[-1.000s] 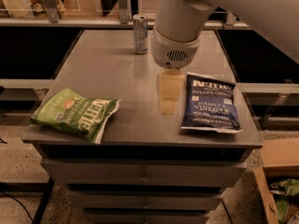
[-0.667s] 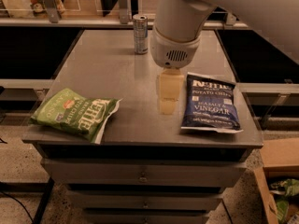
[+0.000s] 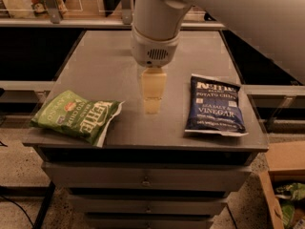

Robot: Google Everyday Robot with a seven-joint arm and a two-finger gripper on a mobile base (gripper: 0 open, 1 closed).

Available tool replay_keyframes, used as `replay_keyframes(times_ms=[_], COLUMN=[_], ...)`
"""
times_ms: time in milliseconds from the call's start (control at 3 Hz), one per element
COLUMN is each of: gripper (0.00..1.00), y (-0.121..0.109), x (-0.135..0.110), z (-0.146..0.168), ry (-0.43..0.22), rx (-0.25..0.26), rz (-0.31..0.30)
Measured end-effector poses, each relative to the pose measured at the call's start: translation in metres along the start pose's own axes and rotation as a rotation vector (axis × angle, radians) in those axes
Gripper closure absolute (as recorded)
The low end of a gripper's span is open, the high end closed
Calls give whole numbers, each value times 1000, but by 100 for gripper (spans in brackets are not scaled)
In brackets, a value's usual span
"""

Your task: Pick green jalapeno chip bag

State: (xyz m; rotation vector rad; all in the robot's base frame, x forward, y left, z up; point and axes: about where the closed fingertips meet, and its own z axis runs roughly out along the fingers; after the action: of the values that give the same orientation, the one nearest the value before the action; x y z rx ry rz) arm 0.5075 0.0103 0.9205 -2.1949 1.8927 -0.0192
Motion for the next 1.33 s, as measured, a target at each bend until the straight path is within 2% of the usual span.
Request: replay_keyframes(times_ms=[333,1000,1333], gripper=[0,0,0], y=[-6,8,15], x=[-30,-87,-105], z=[12,47,59], ry=[-21,-78,-109], rx=[-26,-114,-140], rz=[-72,-206,-231])
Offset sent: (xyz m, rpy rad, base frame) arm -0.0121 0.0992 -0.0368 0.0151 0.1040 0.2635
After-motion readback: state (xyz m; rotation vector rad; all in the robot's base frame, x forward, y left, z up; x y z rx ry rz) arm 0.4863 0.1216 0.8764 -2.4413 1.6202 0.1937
